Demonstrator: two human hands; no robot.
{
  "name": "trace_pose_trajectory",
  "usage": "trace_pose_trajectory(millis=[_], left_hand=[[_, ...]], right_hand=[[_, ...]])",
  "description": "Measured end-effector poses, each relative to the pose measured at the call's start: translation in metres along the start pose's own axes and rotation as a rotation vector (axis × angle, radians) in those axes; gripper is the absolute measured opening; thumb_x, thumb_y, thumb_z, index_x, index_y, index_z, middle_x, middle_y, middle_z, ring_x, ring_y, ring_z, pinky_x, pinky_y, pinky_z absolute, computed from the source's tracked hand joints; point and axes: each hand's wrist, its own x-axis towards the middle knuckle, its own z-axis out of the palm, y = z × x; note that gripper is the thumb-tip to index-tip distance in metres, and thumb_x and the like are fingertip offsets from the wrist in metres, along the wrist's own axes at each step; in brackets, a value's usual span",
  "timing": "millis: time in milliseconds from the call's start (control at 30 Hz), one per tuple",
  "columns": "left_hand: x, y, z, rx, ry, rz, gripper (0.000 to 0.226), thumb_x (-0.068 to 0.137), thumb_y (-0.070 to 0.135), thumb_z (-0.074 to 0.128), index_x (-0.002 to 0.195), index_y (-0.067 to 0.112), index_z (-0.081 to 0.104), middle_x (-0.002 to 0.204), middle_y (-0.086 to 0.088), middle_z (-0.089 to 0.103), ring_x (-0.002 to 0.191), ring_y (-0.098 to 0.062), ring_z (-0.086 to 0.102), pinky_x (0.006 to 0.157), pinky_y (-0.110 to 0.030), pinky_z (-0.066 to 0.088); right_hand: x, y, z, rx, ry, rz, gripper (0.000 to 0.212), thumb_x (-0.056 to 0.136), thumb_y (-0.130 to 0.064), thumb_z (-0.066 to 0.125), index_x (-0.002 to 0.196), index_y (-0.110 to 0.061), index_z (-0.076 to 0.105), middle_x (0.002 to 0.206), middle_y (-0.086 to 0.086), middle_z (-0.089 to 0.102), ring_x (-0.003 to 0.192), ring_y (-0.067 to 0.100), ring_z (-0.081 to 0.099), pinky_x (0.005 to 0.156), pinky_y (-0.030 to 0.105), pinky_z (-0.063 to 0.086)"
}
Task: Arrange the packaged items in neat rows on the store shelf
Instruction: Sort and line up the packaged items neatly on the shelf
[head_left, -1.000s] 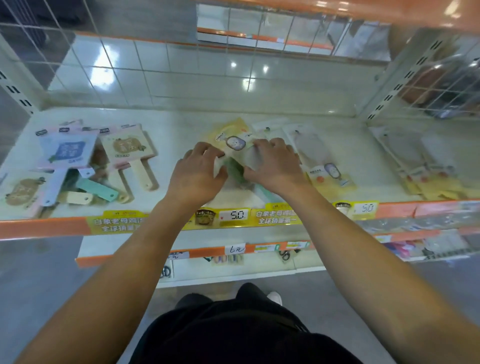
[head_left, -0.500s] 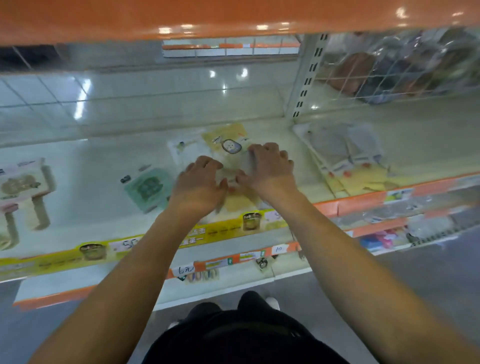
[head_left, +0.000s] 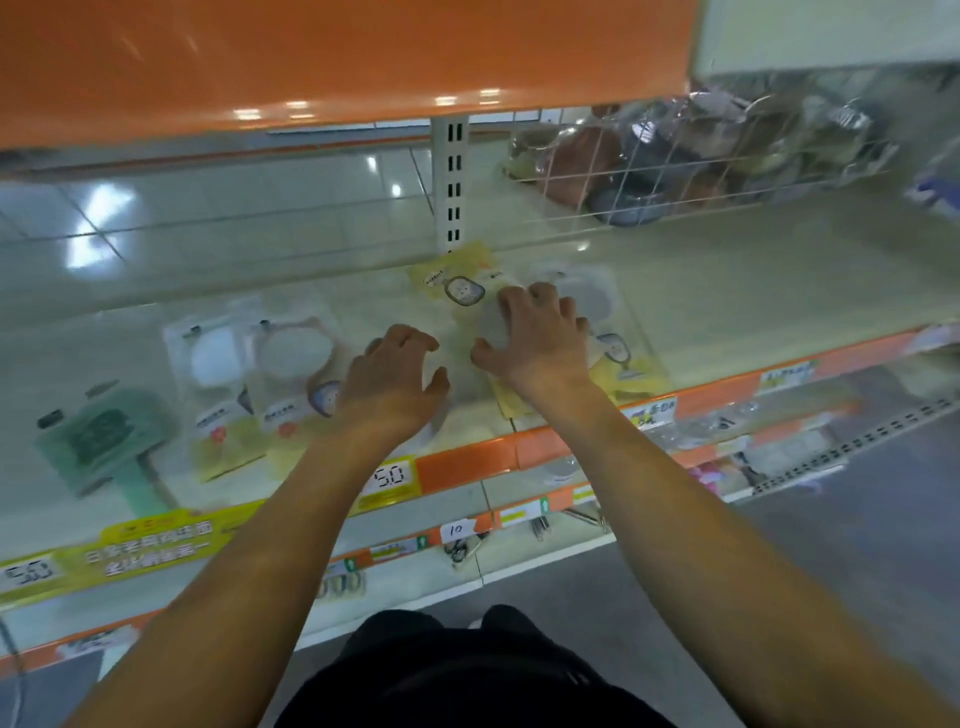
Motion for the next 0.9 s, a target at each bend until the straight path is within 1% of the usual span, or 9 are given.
trace_pose_trajectory(millis=[167,233,300,367,500,667,733,800,900], left_hand=[[0.006,0.004,0.002,-0.004,0.011,0.007,0.035,0.091,0.035,0.054,0.121,0.018,0.057,0.128,-0.002,0.049,0.113,-0.026,0.052,0.091,-0.042,0.045],[0.006,0.004,0.002,0.006,0.013,-0.003,0.035,0.091,0.036,0.054,0.121,0.018,0.057,0.127,-0.002,0.049,0.112,-0.025,0.052,0.090,-0.041,0.045],[0.006,0.003,0.002,0.007,-0.011,-0.018,0.034,0.091,0.036,0.053,0.121,0.019,0.056,0.127,-0.002,0.048,0.113,-0.025,0.051,0.091,-0.041,0.044],[0.005,0.001,0.004,0.008,-0.029,-0.028,0.035,0.091,0.036,0.053,0.122,0.019,0.056,0.128,-0.002,0.048,0.114,-0.025,0.050,0.092,-0.041,0.044],[0.002,-0.001,0.006,0.022,-0.037,-0.046,0.035,0.092,0.037,0.052,0.122,0.019,0.055,0.129,-0.002,0.047,0.115,-0.025,0.050,0.092,-0.041,0.044],[-0.001,-0.002,0.005,0.014,0.002,-0.054,0.036,0.091,0.038,0.052,0.123,0.020,0.054,0.129,-0.001,0.047,0.115,-0.026,0.051,0.092,-0.041,0.044],[-0.004,-0.004,0.003,0.017,0.020,-0.066,0.037,0.092,0.037,0.052,0.124,0.020,0.054,0.130,0.000,0.047,0.115,-0.025,0.051,0.090,-0.037,0.043],[-0.008,-0.008,-0.001,0.030,0.042,-0.096,0.037,0.092,0.037,0.051,0.124,0.020,0.054,0.131,0.000,0.047,0.115,-0.024,0.051,0.086,-0.035,0.040],[-0.018,-0.018,-0.007,0.039,0.082,-0.130,0.037,0.091,0.037,0.053,0.123,0.019,0.054,0.130,-0.001,0.049,0.114,-0.025,0.051,0.089,-0.037,0.040]], right_hand=[[0.006,0.011,0.004,-0.065,0.023,-0.050,0.061,0.074,-0.056,0.061,0.127,-0.029,0.049,0.136,0.005,0.040,0.117,0.035,0.042,0.096,0.045,0.034],[0.007,0.016,0.014,-0.071,-0.024,-0.077,0.060,0.075,-0.056,0.061,0.128,-0.030,0.048,0.140,0.003,0.038,0.124,0.035,0.038,0.101,0.045,0.033],[0.006,0.022,0.027,-0.094,-0.112,-0.126,0.062,0.076,-0.056,0.061,0.130,-0.031,0.045,0.145,-0.001,0.034,0.138,0.037,0.025,0.111,0.047,0.025],[0.004,0.027,0.037,-0.095,-0.154,-0.169,0.066,0.075,-0.055,0.062,0.134,-0.033,0.041,0.151,-0.003,0.028,0.145,0.037,0.011,0.117,0.050,0.014],[0.006,0.030,0.036,-0.067,-0.149,-0.181,0.070,0.075,-0.055,0.065,0.136,-0.033,0.040,0.154,-0.002,0.024,0.147,0.036,0.006,0.118,0.050,0.010],[0.007,0.024,0.030,-0.055,-0.175,-0.177,0.078,0.077,-0.061,0.063,0.144,-0.034,0.032,0.159,0.001,0.015,0.149,0.034,-0.006,0.119,0.053,-0.004],[0.006,0.017,0.028,-0.022,-0.137,-0.199,0.077,0.079,-0.060,0.061,0.145,-0.034,0.032,0.158,0.002,0.019,0.149,0.035,-0.002,0.120,0.052,-0.001],[0.006,0.009,0.029,-0.011,-0.088,-0.235,0.072,0.080,-0.058,0.061,0.143,-0.032,0.037,0.154,0.003,0.028,0.146,0.036,0.012,0.119,0.051,0.009],[0.008,-0.006,0.032,0.025,-0.051,-0.275,0.063,0.083,-0.053,0.062,0.138,-0.027,0.045,0.149,0.004,0.036,0.141,0.034,0.025,0.115,0.049,0.020]])
